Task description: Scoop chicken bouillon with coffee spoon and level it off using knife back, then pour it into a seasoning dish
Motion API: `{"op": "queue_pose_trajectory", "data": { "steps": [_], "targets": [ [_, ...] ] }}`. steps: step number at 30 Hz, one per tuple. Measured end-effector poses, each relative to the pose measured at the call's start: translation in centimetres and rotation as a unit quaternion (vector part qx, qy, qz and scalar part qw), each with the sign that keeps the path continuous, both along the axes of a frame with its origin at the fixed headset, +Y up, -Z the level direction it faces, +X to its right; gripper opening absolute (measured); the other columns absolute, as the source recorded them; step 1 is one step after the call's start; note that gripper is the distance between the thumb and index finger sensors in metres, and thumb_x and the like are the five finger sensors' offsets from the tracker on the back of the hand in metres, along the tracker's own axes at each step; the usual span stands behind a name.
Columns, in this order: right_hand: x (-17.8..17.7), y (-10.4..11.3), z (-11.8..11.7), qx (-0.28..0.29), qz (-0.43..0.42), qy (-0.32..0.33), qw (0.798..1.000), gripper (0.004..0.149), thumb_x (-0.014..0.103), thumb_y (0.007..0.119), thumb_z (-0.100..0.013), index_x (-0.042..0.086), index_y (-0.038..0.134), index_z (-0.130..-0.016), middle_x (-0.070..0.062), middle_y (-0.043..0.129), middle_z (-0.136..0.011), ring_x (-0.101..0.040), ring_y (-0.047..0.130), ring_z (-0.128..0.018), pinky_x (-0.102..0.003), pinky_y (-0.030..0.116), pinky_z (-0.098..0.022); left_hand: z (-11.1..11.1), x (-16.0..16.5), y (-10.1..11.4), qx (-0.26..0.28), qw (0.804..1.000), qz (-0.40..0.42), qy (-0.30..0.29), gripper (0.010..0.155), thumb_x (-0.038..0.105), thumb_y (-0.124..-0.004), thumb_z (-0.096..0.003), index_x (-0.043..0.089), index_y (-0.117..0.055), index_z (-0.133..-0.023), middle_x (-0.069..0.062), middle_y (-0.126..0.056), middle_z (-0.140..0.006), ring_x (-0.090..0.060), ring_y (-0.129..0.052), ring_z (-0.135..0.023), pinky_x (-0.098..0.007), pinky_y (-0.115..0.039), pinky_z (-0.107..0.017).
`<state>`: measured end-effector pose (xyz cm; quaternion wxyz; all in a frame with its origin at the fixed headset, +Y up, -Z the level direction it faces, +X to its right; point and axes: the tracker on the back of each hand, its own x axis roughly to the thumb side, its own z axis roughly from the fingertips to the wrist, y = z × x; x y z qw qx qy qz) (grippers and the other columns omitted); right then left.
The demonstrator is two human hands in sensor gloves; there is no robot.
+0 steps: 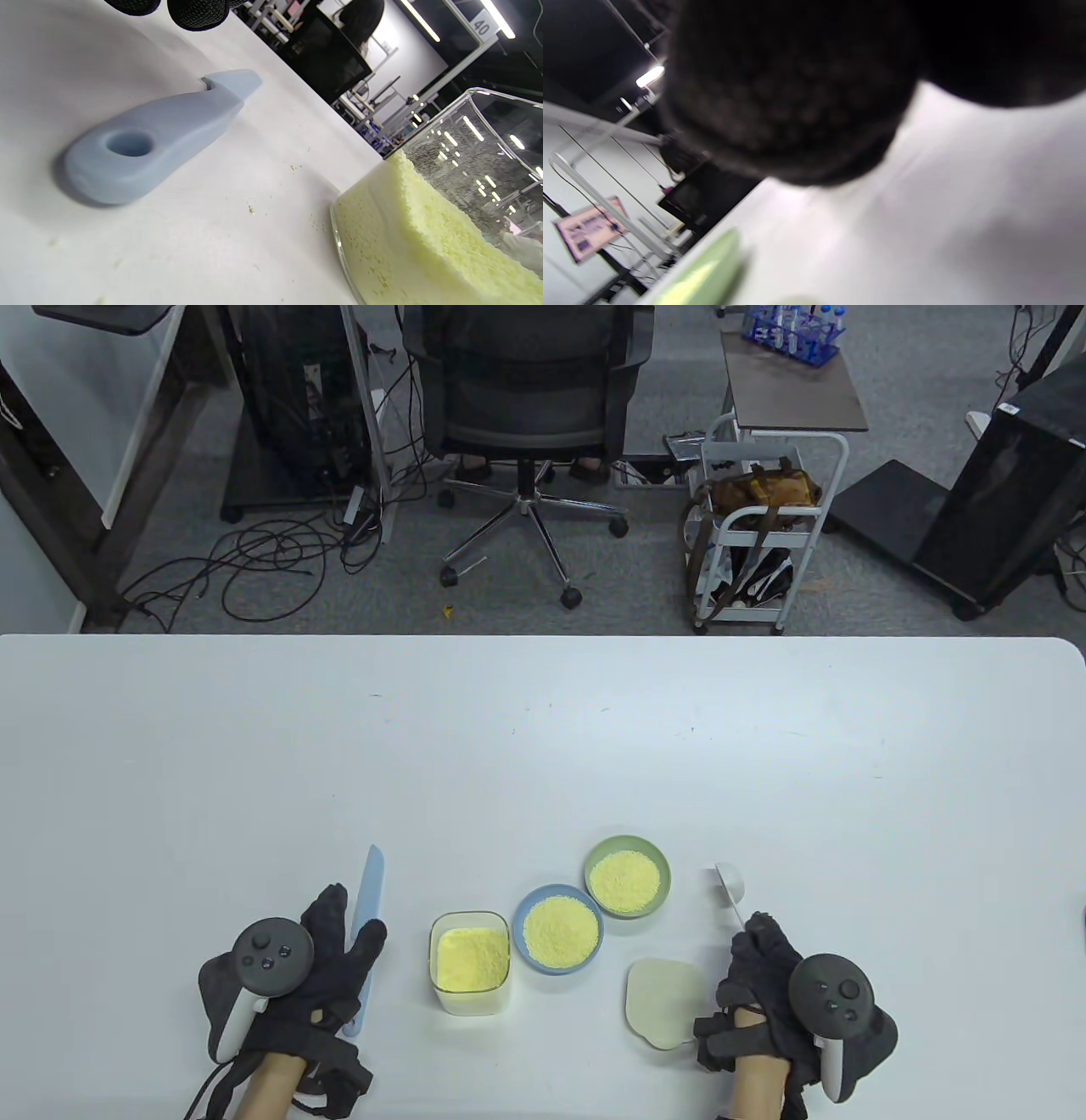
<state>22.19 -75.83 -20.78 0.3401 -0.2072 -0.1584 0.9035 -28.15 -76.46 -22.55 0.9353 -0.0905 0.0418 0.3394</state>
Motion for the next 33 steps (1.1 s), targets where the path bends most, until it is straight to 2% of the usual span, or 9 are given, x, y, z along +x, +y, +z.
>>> {"op": "queue_pose_trajectory", "data": {
  "steps": [2, 6, 11, 13, 19, 25, 30, 32, 33],
  "targets": [
    [-0.2, 0.1, -0.3, -0.01, 0.028, -0.011, 0.999, 0.039, 0.019, 0.084, -0.039, -0.007, 0.077, -0.067, -0.031, 0.09, -0.044, -0.012, 0.101, -0.005, -0.04, 0.088, -0.009, 0.0, 0.0, 0.0, -0.001, 1.0, 0.009, -0.001, 0.094, 0.074, -0.051, -0.0446, 0.013, -0.024, -0.111, -0.029, -0.038, -0.115, -0.047, -0.054, -0.105, -0.064, -0.05, -0.071],
    [0.1, 0.2, -0.5, -0.069, 0.08, -0.027, 0.994, 0.037, 0.024, 0.084, -0.039, -0.004, 0.08, -0.064, -0.026, 0.093, -0.044, -0.013, 0.104, -0.008, -0.042, 0.088, -0.014, -0.1, 0.1, -0.1, -0.005, 0.999, 0.034, -0.005, 0.096, 0.074, -0.051, -0.0448, 0.011, -0.021, -0.111, -0.028, -0.037, -0.115, -0.047, -0.054, -0.105, -0.063, -0.05, -0.071],
    [1.3, -0.3, -0.2, -0.135, 0.081, -0.042, 0.987, 0.036, 0.025, 0.083, -0.04, -0.002, 0.082, -0.063, -0.025, 0.094, -0.046, -0.019, 0.107, -0.014, -0.046, 0.088, -0.018, -0.1, 0.0, -0.1, -0.004, 0.997, 0.079, -0.004, 0.096, 0.074, -0.051, -0.045, 0.01, -0.019, -0.11, -0.028, -0.037, -0.115, -0.046, -0.054, -0.105, -0.063, -0.049, -0.071],
    [1.6, -0.3, -0.1, -0.182, 0.082, -0.041, 0.979, 0.036, 0.025, 0.082, -0.04, -0.003, 0.082, -0.063, -0.026, 0.094, -0.046, -0.019, 0.106, -0.015, -0.046, 0.087, -0.018, -0.1, 0.0, -0.1, -0.006, 0.996, 0.094, -0.007, 0.096, 0.074, -0.05, -0.0454, 0.01, -0.018, -0.11, -0.028, -0.036, -0.115, -0.046, -0.053, -0.105, -0.063, -0.049, -0.071],
    [1.2, -0.4, -0.5, -0.262, 0.1, -0.039, 0.959, 0.034, 0.025, 0.083, -0.038, 0.001, 0.086, -0.063, -0.03, 0.085, -0.06, -0.025, 0.099, -0.03, -0.05, 0.081, -0.026, -0.2, 0.4, -0.2, -0.012, 0.993, 0.112, -0.021, 0.097, 0.074, -0.05, -0.0454, 0.009, -0.016, -0.109, -0.027, -0.036, -0.115, -0.046, -0.053, -0.105, -0.063, -0.049, -0.071],
    [1.0, -1.0, -0.9, -0.275, 0.136, -0.024, 0.952, 0.037, 0.027, 0.086, -0.031, 0.003, 0.087, -0.059, -0.026, 0.081, -0.061, -0.019, 0.094, -0.029, -0.047, 0.079, -0.026, 0.0, 0.4, -0.2, -0.007, 0.992, 0.12, -0.025, 0.098, 0.073, -0.052, -0.0455, 0.008, -0.016, -0.109, -0.028, -0.036, -0.114, -0.047, -0.053, -0.105, -0.063, -0.049, -0.071],
    [1.6, -1.5, -0.5, -0.253, 0.125, -0.011, 0.959, 0.039, 0.028, 0.086, -0.029, 0.005, 0.085, -0.06, -0.025, 0.08, -0.058, -0.015, 0.091, -0.027, -0.044, 0.079, -0.025, 0.0, 0.4, -0.2, -0.003, 0.993, 0.117, -0.027, 0.098, 0.073, -0.052, -0.0456, 0.008, -0.016, -0.109, -0.028, -0.036, -0.114, -0.047, -0.053, -0.105, -0.063, -0.048, -0.071],
    [1.6, -1.7, -0.4, -0.259, 0.124, -0.003, 0.958, 0.041, 0.028, 0.085, -0.03, 0.005, 0.082, -0.063, -0.027, 0.074, -0.065, -0.016, 0.088, -0.033, -0.044, 0.076, -0.029, 0.0, 0.4, -0.3, -0.004, 0.993, 0.115, -0.029, 0.098, 0.073, -0.052, -0.0455, 0.008, -0.017, -0.109, -0.028, -0.036, -0.114, -0.047, -0.053, -0.104, -0.063, -0.048, -0.071],
    [1.6, -1.7, -0.3, -0.265, 0.124, -0.001, 0.956, 0.042, 0.028, 0.084, -0.03, 0.004, 0.08, -0.064, -0.029, 0.065, -0.073, -0.017, 0.083, -0.041, -0.043, 0.073, -0.033, 0.0, 0.4, -0.4, -0.007, 0.993, 0.114, -0.03, 0.098, 0.073, -0.052, -0.0452, 0.008, -0.016, -0.109, -0.028, -0.036, -0.114, -0.047, -0.053, -0.105, -0.063, -0.048, -0.071]
  ]
}}
